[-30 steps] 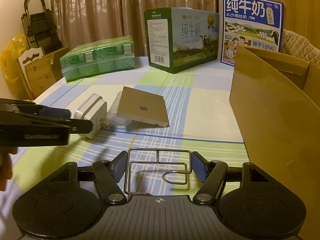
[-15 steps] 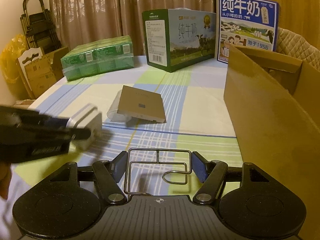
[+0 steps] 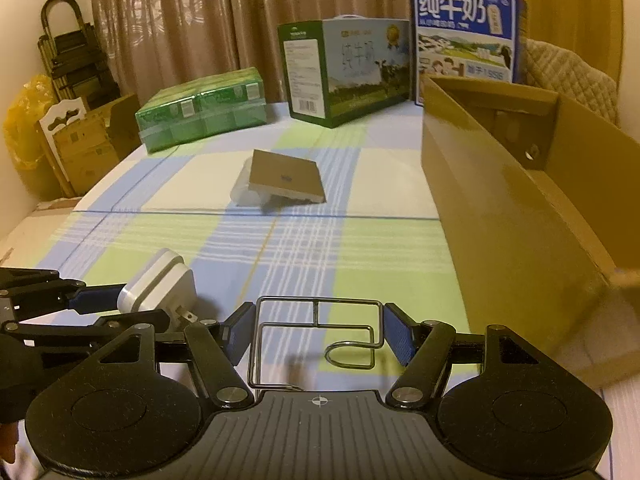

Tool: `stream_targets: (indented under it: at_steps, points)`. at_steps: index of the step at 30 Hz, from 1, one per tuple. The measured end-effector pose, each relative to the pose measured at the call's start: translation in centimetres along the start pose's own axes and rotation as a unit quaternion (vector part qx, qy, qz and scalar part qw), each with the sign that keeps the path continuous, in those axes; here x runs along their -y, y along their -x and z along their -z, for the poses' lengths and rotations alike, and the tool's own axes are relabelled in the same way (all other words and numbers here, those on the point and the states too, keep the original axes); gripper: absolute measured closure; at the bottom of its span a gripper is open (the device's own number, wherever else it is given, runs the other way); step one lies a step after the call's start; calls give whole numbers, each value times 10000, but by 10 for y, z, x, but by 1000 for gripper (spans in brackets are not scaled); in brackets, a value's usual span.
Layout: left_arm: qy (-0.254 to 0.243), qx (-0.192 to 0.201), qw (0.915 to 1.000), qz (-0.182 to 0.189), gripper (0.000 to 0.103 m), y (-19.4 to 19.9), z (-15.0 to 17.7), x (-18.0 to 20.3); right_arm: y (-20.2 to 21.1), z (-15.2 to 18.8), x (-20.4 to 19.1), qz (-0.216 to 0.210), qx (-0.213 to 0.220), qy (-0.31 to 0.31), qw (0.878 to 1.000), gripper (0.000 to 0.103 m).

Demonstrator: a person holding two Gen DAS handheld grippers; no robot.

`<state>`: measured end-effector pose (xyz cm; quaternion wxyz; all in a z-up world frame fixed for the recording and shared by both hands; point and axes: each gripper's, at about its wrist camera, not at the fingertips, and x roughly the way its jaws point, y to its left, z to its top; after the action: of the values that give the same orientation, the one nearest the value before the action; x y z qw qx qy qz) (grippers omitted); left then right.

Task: Organize rigid objects
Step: 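Lift the white charger with the left gripper while the right carries the wire stand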

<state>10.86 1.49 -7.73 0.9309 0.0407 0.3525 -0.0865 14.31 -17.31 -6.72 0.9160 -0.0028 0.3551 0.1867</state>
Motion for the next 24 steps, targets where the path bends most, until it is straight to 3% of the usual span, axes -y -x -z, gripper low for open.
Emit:
stream_targets:
  at_steps: [1, 3, 5, 7, 11, 17, 24]
  points:
    - [111, 10, 9999, 30, 73, 1, 1, -2, 3, 1, 1, 16, -3, -18, 10000, 38]
    - [279, 5, 9996, 101, 57, 3, 2, -5, 7, 4, 2, 33, 0, -48, 10000, 38]
    - [440, 64, 9989, 127, 51, 3, 0, -11, 10, 5, 2, 47, 9, -64, 10000, 38]
    - [837, 88, 9960, 304, 51, 2, -1, -21, 12, 5, 3, 53, 10, -93, 9999, 38]
    - [1850, -81, 9804, 670, 50, -8, 1, -43, 11, 5, 2, 51, 13, -104, 9999, 38]
    - [2105, -118, 9755, 630, 50, -18, 2, -54, 4, 4, 2, 37, -6, -109, 9999, 38]
    - [2627, -248, 9618, 733, 47, -28, 7, -65, -1, 6, 5, 50, -30, -149, 9999, 38]
